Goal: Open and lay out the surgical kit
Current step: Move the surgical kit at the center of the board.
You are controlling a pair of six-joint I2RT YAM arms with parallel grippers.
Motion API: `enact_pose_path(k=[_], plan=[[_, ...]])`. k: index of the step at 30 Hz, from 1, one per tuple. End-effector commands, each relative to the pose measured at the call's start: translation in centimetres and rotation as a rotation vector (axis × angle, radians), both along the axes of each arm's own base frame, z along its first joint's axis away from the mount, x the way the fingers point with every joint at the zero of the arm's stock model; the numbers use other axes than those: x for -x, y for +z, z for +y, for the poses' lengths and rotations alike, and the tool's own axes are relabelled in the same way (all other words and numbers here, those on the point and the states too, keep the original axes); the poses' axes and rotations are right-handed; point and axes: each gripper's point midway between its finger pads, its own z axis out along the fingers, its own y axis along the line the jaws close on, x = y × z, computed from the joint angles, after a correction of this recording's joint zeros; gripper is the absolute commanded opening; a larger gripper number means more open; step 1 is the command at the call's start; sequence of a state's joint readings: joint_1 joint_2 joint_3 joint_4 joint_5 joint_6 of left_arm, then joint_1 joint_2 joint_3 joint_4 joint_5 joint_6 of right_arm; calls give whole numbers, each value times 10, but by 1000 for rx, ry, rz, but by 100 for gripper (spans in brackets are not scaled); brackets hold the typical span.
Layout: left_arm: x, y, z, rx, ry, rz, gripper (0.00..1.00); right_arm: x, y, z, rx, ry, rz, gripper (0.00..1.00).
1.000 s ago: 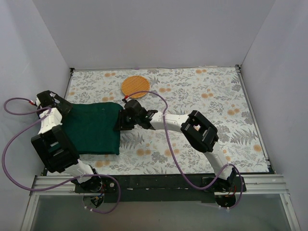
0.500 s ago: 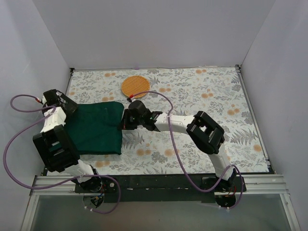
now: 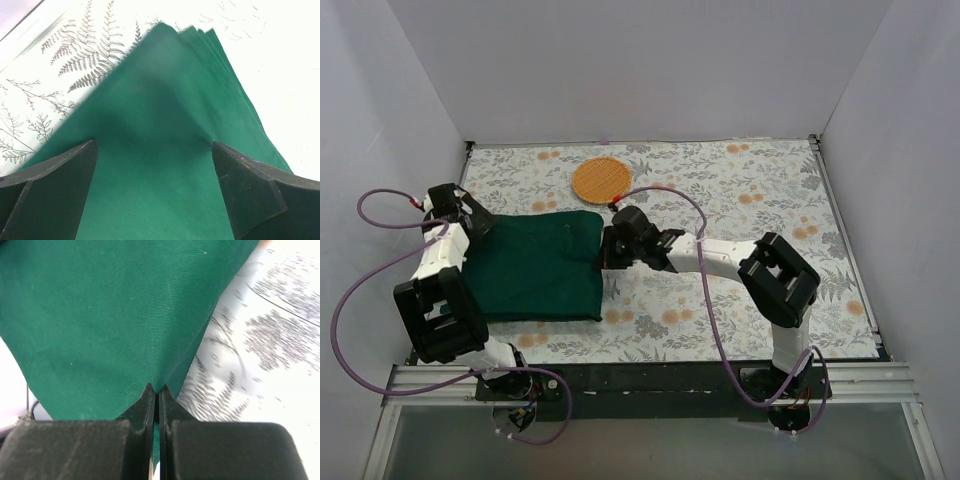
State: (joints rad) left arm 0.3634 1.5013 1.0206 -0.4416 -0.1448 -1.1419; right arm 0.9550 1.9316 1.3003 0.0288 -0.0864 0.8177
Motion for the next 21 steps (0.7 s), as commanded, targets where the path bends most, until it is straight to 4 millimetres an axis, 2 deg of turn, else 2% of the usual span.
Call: enact_pose_path(k=[1,5,6,7,12,14,15,17,20,21], plan=[[4,14,-9,1,-26,-31,98,-1,-24,-67,162,-15,-4,1],[1,24,-41,-43,-117,-30,98,-7,-26,-104,226,-17,-46,1],[1,25,-46,-46,-129,-31,98,-7,-19,-110,230,-15,-60,1],[2,26,-51,-47,-139,-35,98,-8,-24,-120,253,-1,-71,1],[10,32,-65,-61,-158,-46,98,-10,-19,-157,309,-5,-103,1],[12,30,-78,-50,-197,-44,98,-10,-26,-176,347,-9,-102,1],[13,32,-86,-35,-222,-50,98,-10,-21,-181,345,-14,-112,1],[17,26,-103,-2,-276,-30,98,-7,-29,-198,370,-24,-104,1],[26,10,-127,62,-342,8,98,-9,-26,-219,372,-62,-118,1],[31,1,-133,83,-362,29,98,-5,-33,-228,385,-67,-106,1]])
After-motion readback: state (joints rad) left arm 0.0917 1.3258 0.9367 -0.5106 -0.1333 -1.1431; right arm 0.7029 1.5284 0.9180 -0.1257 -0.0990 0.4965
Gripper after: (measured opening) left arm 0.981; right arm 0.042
